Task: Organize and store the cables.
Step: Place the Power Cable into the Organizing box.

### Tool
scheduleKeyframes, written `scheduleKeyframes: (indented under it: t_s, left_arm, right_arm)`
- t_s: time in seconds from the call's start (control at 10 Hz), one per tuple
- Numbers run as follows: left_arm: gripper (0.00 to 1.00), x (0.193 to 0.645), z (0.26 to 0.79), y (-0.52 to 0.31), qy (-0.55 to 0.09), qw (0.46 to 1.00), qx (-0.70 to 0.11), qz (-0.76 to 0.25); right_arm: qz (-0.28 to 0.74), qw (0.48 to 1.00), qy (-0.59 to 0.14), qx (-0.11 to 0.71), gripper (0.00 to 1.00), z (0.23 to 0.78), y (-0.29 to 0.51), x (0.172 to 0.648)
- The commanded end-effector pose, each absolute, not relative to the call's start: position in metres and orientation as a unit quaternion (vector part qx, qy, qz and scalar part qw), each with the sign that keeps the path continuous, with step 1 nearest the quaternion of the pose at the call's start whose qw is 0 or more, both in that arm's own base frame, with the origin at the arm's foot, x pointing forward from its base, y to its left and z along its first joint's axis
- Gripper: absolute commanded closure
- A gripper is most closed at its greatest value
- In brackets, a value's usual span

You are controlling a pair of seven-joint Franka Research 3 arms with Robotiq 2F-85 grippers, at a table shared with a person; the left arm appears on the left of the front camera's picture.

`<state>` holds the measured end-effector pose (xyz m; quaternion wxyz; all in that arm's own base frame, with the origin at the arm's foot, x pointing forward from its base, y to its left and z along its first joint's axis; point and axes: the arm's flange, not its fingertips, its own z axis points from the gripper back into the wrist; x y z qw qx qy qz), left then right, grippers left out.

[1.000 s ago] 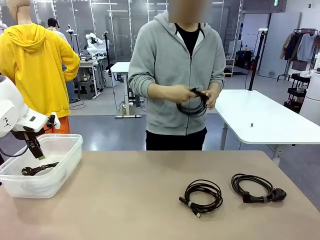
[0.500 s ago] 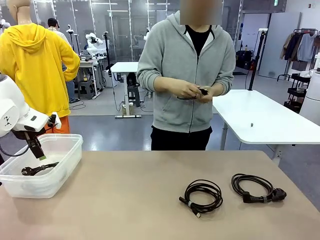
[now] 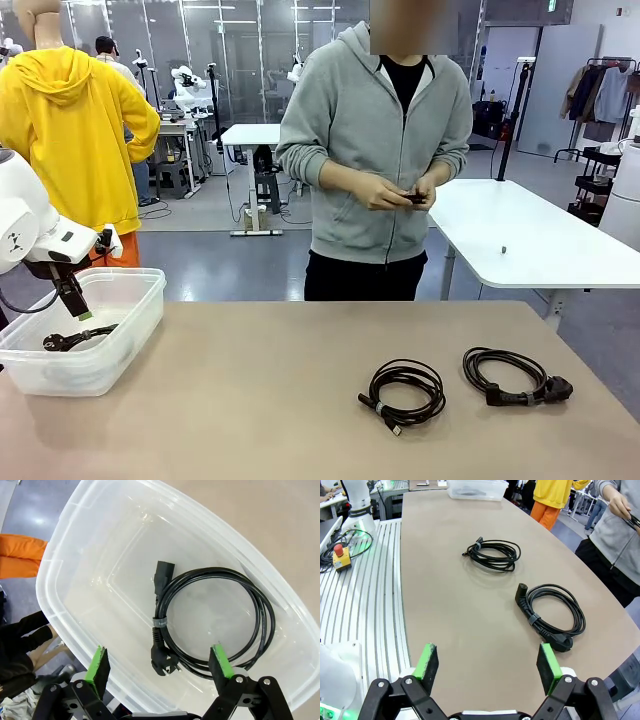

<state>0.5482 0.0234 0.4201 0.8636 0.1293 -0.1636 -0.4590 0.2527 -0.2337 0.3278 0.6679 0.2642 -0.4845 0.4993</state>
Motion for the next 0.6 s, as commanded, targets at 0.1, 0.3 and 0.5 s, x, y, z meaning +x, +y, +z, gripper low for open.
scheduleKeyframes:
  t_s: [0.1,0.3,0.5]
  left_arm:
    - [0.00,0.5497,0.4195,0.0267,-0.168,0.863,0.133,-0.458]
    - [0.00,0.5497,0.4195,0.0267,-0.168,0.863,0.133,-0.458]
    - [0.00,0.5497,0.4195,0.0267,-0.168,0.863,0.133,-0.458]
  right_arm:
    - [0.497,0.667,-0.488,0.264,0.00,0.3292,-0.2334,0.2533]
    - [0.497,0.667,-0.488,0.264,0.00,0.3292,-0.2334,0.2533]
    - [0.497,0.667,-0.488,0.264,0.00,0.3292,-0.2334,0.2533]
